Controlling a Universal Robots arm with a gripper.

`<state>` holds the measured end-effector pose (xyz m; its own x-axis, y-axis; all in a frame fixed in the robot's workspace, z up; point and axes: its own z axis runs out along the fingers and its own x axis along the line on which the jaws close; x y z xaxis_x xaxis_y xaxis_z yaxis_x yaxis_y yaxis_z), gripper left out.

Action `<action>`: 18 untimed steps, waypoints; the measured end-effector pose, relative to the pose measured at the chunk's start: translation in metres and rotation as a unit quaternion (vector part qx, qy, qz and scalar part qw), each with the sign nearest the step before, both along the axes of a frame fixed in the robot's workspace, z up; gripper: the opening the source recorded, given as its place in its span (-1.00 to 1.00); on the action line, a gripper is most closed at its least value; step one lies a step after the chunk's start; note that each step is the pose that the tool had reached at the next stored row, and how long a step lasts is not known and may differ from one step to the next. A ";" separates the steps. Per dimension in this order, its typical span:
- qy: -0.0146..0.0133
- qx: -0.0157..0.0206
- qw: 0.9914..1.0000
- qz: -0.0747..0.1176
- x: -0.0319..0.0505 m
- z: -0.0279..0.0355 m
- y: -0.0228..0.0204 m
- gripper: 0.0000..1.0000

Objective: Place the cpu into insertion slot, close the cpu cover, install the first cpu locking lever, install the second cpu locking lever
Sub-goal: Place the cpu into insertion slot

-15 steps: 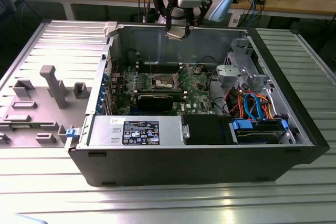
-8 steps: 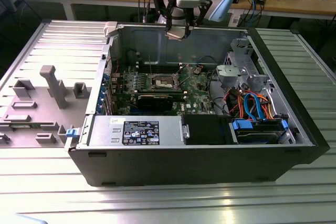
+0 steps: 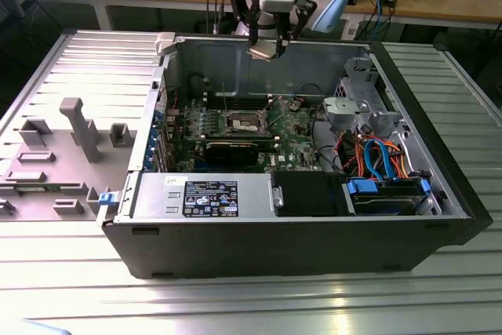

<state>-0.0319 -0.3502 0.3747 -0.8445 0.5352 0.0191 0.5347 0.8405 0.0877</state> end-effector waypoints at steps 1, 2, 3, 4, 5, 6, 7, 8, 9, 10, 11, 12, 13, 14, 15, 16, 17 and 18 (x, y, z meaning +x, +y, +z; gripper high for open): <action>0.000 0.000 1.000 -0.003 0.0000 -0.0001 0.0000 0.08; 0.000 0.000 1.000 -0.008 0.0000 -0.0001 0.0000 0.08; 0.000 0.000 1.000 -0.011 0.0000 -0.0003 -0.0001 0.08; 0.000 0.000 1.000 -0.013 0.0000 -0.0003 -0.0001 0.08; 0.000 0.000 1.000 -0.015 0.0000 -0.0004 -0.0001 0.08; 0.000 0.000 1.000 -0.017 0.0000 -0.0005 -0.0002 0.08; 0.000 0.000 1.000 -0.019 0.0000 -0.0005 -0.0002 0.08; 0.000 0.000 1.000 -0.021 0.0000 -0.0005 -0.0002 0.08; 0.000 0.000 1.000 -0.022 0.0000 -0.0005 -0.0002 0.08; 0.000 0.000 1.000 -0.023 0.0000 -0.0005 -0.0003 0.08; 0.000 0.000 1.000 -0.023 0.0000 -0.0005 -0.0003 0.08; 0.000 0.000 1.000 -0.023 0.0000 -0.0005 -0.0003 0.08; 0.000 0.000 1.000 -0.023 0.0000 -0.0005 -0.0003 0.08; 0.000 0.000 1.000 -0.023 0.0000 -0.0005 -0.0002 0.08; 0.000 0.000 1.000 -0.023 0.0000 -0.0005 -0.0003 0.08; 0.000 0.000 1.000 -0.023 0.0000 -0.0005 -0.0002 0.08; 0.000 0.000 1.000 -0.023 0.0000 -0.0005 -0.0003 0.08; 0.000 0.000 1.000 -0.023 0.0000 -0.0005 -0.0003 0.08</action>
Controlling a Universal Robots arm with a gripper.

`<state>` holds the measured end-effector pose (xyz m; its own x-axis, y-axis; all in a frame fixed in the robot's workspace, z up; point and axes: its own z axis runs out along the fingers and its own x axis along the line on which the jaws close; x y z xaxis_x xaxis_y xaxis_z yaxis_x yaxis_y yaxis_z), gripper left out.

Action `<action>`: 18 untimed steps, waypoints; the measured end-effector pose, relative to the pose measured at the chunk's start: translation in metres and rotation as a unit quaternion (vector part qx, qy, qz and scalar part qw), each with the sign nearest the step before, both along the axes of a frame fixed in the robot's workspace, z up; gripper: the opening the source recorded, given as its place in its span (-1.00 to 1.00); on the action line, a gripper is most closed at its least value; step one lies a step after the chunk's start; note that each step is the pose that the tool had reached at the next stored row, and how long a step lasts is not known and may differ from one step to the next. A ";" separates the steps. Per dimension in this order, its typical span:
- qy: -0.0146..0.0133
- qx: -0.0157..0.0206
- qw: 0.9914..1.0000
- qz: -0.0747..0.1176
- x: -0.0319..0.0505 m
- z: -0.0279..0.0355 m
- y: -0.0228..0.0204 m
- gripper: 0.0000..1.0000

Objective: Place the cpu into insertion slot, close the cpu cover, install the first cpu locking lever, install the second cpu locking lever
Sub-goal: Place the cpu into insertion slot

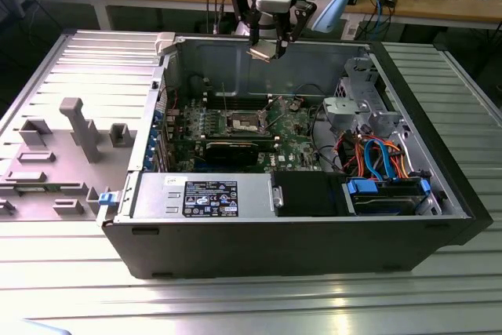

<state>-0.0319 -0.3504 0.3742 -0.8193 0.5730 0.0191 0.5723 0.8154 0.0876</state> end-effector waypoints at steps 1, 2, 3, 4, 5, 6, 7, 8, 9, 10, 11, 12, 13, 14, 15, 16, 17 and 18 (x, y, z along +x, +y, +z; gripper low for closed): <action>0.000 0.000 1.000 0.000 0.0000 0.0000 0.0000 0.08; 0.000 0.000 1.000 0.000 0.0000 0.0000 0.0000 0.08; 0.000 0.000 1.000 -0.001 0.0000 0.0000 0.0000 0.08; 0.000 0.000 1.000 -0.003 0.0000 0.0000 0.0000 0.08; 0.000 0.000 1.000 -0.004 0.0000 0.0000 0.0000 0.08; 0.000 0.000 1.000 -0.006 0.0000 0.0000 0.0000 0.08; 0.000 0.000 1.000 -0.007 0.0000 -0.0001 0.0000 0.08; 0.000 0.000 1.000 -0.009 0.0000 -0.0001 0.0000 0.08; 0.000 0.000 1.000 -0.011 0.0000 -0.0001 0.0000 0.08; 0.000 0.000 1.000 -0.014 0.0000 -0.0001 0.0000 0.08; 0.000 0.000 1.000 -0.016 0.0000 -0.0002 0.0000 0.08; 0.000 0.000 1.000 -0.018 0.0000 -0.0002 0.0000 0.08; 0.000 0.000 1.000 -0.020 0.0000 -0.0002 0.0000 0.08; 0.000 0.000 1.000 -0.022 0.0000 -0.0003 0.0000 0.08; 0.000 0.000 1.000 -0.023 0.0000 -0.0003 0.0000 0.08; 0.000 0.000 1.000 -0.026 0.0000 -0.0004 0.0000 0.08; 0.000 0.000 1.000 -0.028 0.0000 -0.0004 -0.0001 0.08; 0.000 0.000 1.000 -0.029 -0.0001 -0.0005 0.0000 0.08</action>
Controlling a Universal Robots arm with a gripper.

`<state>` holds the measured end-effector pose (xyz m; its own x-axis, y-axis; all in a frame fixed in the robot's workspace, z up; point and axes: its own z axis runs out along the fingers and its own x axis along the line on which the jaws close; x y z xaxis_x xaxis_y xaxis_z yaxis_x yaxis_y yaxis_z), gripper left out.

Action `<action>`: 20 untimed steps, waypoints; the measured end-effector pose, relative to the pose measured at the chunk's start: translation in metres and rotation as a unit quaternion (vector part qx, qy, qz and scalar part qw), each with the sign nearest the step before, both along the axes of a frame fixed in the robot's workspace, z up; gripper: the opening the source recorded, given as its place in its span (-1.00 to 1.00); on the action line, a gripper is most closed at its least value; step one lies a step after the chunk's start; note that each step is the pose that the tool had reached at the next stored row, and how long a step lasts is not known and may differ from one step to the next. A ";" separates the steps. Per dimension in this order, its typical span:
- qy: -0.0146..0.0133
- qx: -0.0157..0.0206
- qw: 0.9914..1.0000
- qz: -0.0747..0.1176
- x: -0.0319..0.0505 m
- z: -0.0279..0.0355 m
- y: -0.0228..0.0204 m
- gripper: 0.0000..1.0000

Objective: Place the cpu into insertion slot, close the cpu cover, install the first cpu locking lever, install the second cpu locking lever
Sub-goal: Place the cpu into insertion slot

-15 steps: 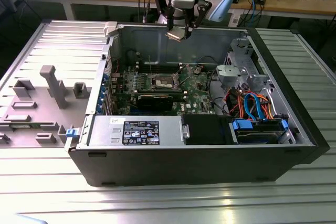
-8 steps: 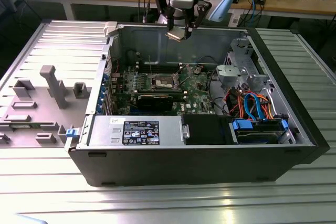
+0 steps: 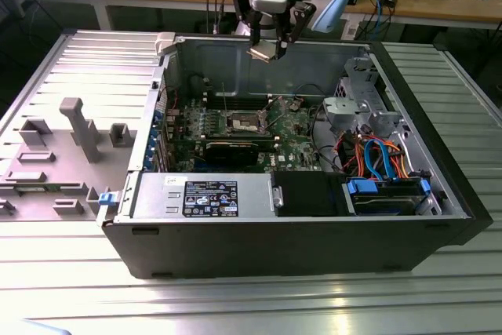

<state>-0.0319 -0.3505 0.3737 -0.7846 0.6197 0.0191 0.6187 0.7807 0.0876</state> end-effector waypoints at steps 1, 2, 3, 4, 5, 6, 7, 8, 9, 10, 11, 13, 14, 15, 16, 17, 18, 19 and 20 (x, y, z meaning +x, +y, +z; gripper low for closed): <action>0.000 0.000 1.000 -0.001 0.0000 0.0000 0.0000 0.08; 0.000 0.000 1.000 -0.002 0.0000 0.0000 0.0000 0.08; 0.000 0.000 1.000 -0.003 0.0000 -0.0001 0.0000 0.08; 0.000 0.000 1.000 -0.003 0.0000 -0.0001 0.0000 0.08; 0.000 0.000 1.000 -0.004 0.0000 -0.0001 0.0000 0.08; 0.000 0.000 1.000 -0.005 0.0000 -0.0001 0.0000 0.08; 0.000 0.000 1.000 -0.006 0.0000 -0.0001 0.0000 0.08; 0.000 0.000 1.000 -0.007 0.0000 -0.0002 0.0000 0.08; 0.000 0.000 1.000 -0.009 0.0000 -0.0002 0.0000 0.08; 0.000 0.000 1.000 -0.010 0.0000 -0.0002 0.0000 0.08; 0.000 0.000 1.000 -0.011 0.0000 -0.0002 0.0000 0.08; 0.000 0.000 1.000 -0.012 0.0000 -0.0002 0.0000 0.08; 0.000 0.000 1.000 -0.012 0.0000 -0.0002 0.0000 0.08; 0.000 0.000 1.000 -0.013 0.0000 -0.0002 0.0000 0.08; 0.000 0.000 1.000 -0.013 0.0000 -0.0002 0.0000 0.08; 0.000 0.000 1.000 -0.014 0.0000 -0.0002 0.0000 0.08; 0.000 0.000 1.000 -0.015 0.0000 -0.0003 0.0000 0.08; 0.000 0.000 1.000 -0.016 0.0000 -0.0003 0.0000 0.08; 0.000 0.000 1.000 -0.016 0.0000 -0.0003 0.0000 0.08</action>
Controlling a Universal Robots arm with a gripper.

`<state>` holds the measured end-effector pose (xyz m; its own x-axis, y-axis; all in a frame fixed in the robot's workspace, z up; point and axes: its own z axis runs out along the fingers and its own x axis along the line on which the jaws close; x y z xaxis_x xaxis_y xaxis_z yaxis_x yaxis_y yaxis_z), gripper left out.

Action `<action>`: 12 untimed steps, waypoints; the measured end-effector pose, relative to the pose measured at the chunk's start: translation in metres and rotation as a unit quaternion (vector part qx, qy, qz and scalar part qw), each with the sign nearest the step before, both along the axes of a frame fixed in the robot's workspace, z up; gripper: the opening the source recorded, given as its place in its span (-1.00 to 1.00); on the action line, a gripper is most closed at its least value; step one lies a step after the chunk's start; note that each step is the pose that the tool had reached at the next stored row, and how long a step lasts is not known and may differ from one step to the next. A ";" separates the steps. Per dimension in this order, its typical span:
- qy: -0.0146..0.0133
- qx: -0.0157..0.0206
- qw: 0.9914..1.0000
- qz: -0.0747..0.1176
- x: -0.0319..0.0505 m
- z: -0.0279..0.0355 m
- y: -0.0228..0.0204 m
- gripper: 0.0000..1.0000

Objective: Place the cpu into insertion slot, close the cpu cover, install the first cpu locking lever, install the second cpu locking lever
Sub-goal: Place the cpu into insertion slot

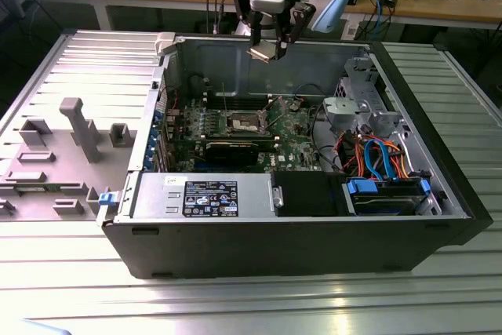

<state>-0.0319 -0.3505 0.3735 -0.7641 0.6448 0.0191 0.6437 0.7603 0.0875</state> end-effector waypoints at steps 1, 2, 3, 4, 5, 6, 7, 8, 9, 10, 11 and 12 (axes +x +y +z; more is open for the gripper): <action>0.000 0.000 1.000 -0.001 0.0000 0.0000 0.0000 0.08; 0.000 0.000 1.000 -0.002 0.0000 0.0000 0.0000 0.08; 0.000 0.000 1.000 -0.002 0.0000 0.0000 0.0000 0.08; 0.000 0.000 1.000 -0.003 0.0000 0.0000 0.0000 0.08; 0.000 0.000 1.000 -0.003 0.0000 0.0000 0.0000 0.08; 0.000 0.000 1.000 -0.004 0.0000 -0.0001 0.0000 0.08; 0.000 0.000 1.000 -0.004 0.0000 -0.0001 0.0000 0.08; 0.000 0.000 1.000 -0.005 0.0000 -0.0001 0.0000 0.08; 0.000 0.000 1.000 -0.006 0.0000 -0.0001 0.0000 0.08; 0.000 0.000 1.000 -0.006 0.0000 -0.0001 0.0000 0.08; 0.000 0.000 1.000 -0.007 0.0000 -0.0002 0.0000 0.08; 0.000 0.000 1.000 -0.008 0.0000 -0.0002 0.0000 0.08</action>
<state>-0.0319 -0.3505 0.3732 -0.7541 0.6565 0.0190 0.6553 0.7503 0.0875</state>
